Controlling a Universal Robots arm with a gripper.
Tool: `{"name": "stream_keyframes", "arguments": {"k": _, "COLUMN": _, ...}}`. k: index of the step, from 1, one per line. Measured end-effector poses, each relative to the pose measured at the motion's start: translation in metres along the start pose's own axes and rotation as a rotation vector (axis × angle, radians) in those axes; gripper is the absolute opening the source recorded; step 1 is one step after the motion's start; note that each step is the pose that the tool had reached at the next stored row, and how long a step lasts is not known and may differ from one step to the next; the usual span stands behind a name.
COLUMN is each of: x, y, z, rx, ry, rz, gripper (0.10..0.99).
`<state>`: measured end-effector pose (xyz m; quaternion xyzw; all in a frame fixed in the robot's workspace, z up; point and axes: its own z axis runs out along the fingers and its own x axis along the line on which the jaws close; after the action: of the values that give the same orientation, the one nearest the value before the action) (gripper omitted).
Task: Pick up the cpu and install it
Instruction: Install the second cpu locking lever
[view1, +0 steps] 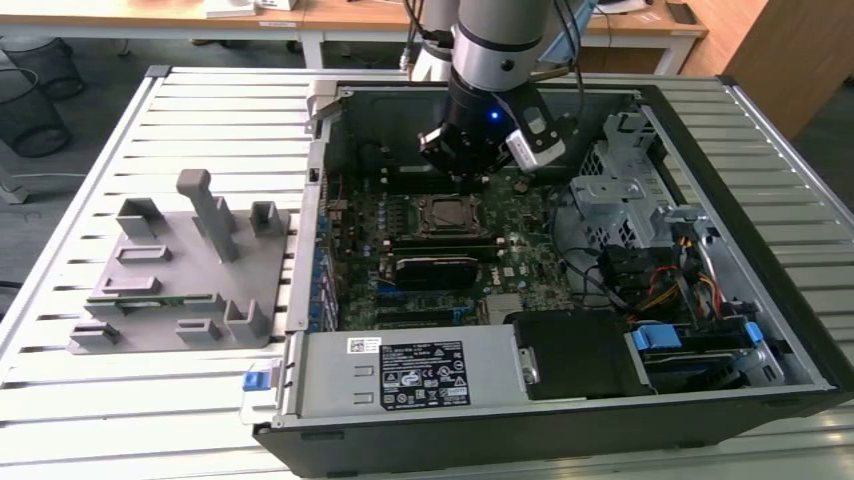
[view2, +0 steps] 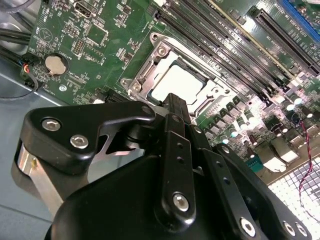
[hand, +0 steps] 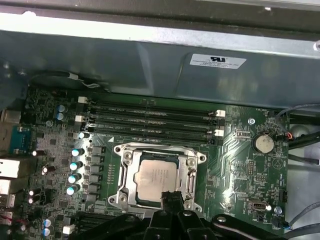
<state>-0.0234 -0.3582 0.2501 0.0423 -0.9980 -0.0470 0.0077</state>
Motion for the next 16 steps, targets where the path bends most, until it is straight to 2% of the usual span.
{"name": "stream_keyframes", "arguments": {"k": 6, "x": 0.0003, "y": -0.0038, "z": -0.0001, "rx": 0.000, "ry": 0.0000, "rz": 0.000, "gripper": 0.106}}
{"name": "stream_keyframes", "arguments": {"k": 16, "x": 0.0014, "y": -0.0167, "z": -0.0010, "rx": 0.000, "ry": 0.0000, "rz": 0.000, "gripper": 0.106}}
